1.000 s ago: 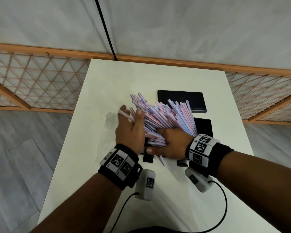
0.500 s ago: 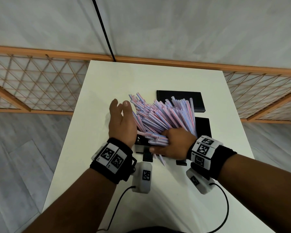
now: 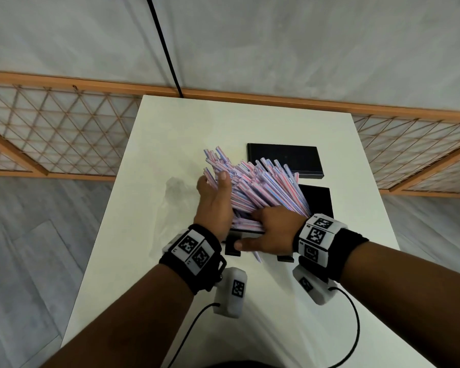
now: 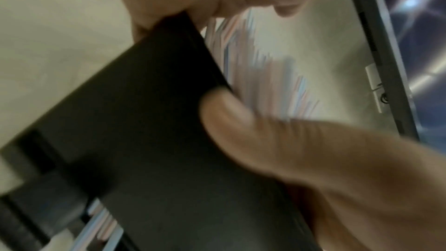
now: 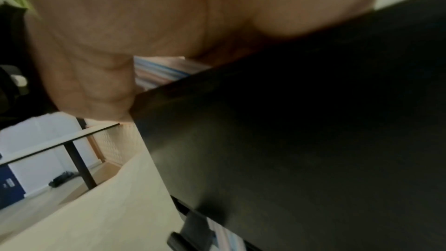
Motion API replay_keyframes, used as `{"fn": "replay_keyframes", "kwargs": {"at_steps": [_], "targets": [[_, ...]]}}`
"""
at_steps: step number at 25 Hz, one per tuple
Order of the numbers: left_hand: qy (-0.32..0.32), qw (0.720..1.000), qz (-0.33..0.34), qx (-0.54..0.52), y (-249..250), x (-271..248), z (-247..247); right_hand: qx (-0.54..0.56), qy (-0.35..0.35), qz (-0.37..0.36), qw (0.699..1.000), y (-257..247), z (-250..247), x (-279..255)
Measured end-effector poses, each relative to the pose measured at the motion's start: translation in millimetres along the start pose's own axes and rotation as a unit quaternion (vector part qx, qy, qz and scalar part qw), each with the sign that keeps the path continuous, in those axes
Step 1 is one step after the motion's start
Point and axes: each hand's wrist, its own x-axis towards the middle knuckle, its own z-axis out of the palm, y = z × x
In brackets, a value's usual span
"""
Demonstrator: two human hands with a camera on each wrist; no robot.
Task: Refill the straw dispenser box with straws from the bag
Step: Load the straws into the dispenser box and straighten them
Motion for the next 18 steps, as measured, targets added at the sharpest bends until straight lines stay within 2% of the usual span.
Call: {"fn": "replay_keyframes", "kwargs": {"at_steps": [6,8,11,13,16,18], "targets": [[0.053,0.995,-0.008,-0.085,-21,22,-9,0.009,-0.046,-0.006,0.999,-12,-1,14],[0.048,0.994,-0.011,-0.100,-20,23,-9,0.018,-0.049,-0.023,0.998,-15,-2,19],[0.025,0.997,0.015,-0.066,-13,14,-5,0.039,-0.050,-0.019,0.998,-17,-3,25],[0.021,0.997,0.009,-0.075,-5,6,-5,0.051,-0.055,-0.026,0.997,-17,-1,28],[0.025,0.997,0.008,-0.079,4,-1,-6,0.067,-0.049,-0.032,0.996,-19,0,31],[0.044,0.996,0.027,-0.071,4,1,-8,0.060,-0.021,-0.047,0.997,-18,0,33]]}}
